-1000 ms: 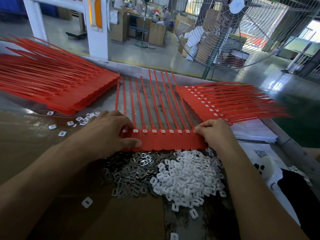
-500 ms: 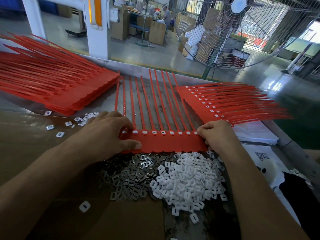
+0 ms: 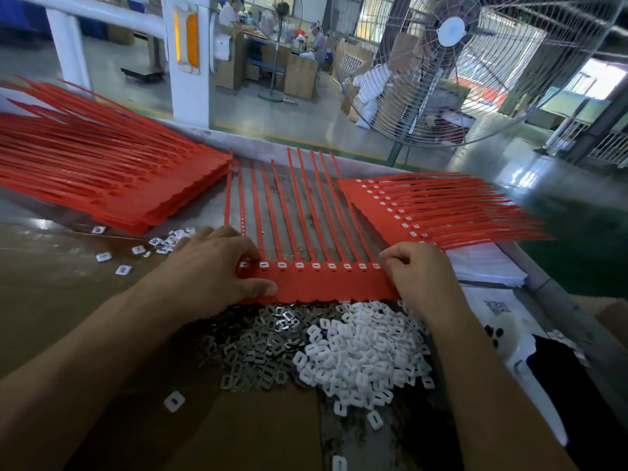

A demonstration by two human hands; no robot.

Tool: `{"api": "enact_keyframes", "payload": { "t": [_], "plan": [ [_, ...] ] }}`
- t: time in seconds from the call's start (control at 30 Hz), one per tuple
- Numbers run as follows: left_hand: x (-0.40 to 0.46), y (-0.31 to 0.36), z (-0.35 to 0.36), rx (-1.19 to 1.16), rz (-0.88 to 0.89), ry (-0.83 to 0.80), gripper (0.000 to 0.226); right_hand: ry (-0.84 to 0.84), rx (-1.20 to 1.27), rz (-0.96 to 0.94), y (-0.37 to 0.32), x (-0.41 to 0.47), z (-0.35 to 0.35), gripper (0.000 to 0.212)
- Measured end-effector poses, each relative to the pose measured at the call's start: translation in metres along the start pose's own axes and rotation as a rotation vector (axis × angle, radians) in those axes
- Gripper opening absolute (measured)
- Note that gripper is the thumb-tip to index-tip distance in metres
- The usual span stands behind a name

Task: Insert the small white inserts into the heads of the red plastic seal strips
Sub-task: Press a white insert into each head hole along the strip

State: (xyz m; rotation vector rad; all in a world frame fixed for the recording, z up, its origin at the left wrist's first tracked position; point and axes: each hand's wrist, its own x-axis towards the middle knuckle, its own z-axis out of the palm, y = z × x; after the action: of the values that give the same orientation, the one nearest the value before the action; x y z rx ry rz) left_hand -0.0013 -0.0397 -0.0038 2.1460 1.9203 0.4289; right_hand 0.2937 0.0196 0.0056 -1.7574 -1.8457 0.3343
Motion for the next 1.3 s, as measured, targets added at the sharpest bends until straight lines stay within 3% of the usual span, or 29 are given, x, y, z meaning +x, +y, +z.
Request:
{"api": "enact_keyframes", "payload": {
  "t": [0.27, 0.5, 1.07, 1.3],
  "plan": [
    [0.001, -0.003, 0.001, -0.001, -0.002, -0.013, 0.071, -0.116, -0.349, -0.088, -0.015, -0.007, -0.004, 0.037],
    [0.002, -0.006, 0.004, -0.010, 0.000, -0.001, 0.071, -0.192, -0.560, -0.068, -0.032, 0.004, -0.001, 0.030],
    [0.000, -0.003, 0.001, -0.005, -0.001, -0.026, 0.068, -0.145, -0.533, -0.064, -0.026, -0.003, 0.005, 0.023],
    [-0.001, -0.003, -0.002, -0.007, 0.003, -0.036, 0.068, -0.082, -0.304, -0.081, -0.020, -0.012, 0.000, 0.032]
  ]
}}
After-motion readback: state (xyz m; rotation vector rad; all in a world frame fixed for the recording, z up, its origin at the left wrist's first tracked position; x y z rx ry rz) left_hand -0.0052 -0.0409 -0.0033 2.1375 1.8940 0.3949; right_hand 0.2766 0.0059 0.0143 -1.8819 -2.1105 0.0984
